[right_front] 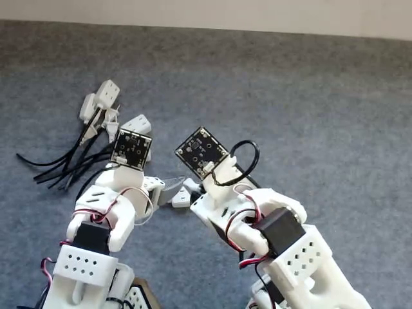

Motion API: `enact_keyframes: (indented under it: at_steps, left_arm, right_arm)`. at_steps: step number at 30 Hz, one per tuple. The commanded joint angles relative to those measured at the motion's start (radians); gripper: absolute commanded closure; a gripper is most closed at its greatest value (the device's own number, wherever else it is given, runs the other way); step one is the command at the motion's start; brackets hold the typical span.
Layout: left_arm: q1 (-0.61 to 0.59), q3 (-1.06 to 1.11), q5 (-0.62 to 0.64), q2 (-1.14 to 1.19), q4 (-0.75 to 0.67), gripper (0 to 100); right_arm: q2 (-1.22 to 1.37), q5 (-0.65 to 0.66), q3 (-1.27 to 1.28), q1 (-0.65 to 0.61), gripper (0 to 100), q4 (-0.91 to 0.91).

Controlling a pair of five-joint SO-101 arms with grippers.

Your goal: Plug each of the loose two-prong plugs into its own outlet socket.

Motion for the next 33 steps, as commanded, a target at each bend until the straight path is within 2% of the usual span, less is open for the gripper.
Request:
enact_keyframes:
  at_steps: [1, 3, 6, 11, 23, 28, 33]
  left_arm:
    - [0.028, -0.002, -0.017, -0.004, -0.011, 62]
    - [0.016, -0.007, -0.017, -0.005, -0.011, 62]
    - [-0.082, -0.012, -0.012, -0.013, -0.017, 62]
    - [-0.242, -0.013, 0.077, -0.005, -0.066, 62]
    - [-0.274, 0.030, 0.074, -0.013, -0.137, 62]
    - [-0.280, 0.031, 0.074, -0.013, -0.143, 62]
    - [-0.282, 0.031, 0.074, -0.013, -0.143, 62]
  right_arm:
    - [-0.002, -0.005, -0.068, -0.005, 99.3, -0.002]
    - [-0.001, -0.005, -0.068, -0.004, 99.3, -0.002]
    - [0.021, -0.003, -0.074, 0.044, 99.3, -0.004]
    - [0.278, -0.044, -0.180, 0.111, 99.3, 0.021]
    - [0.966, -0.387, -0.851, 0.107, 99.3, 0.415]
    - [1.141, -0.451, -0.966, 0.111, 99.3, 0.467]
    - [1.185, -0.483, -0.992, 0.110, 99.3, 0.432]
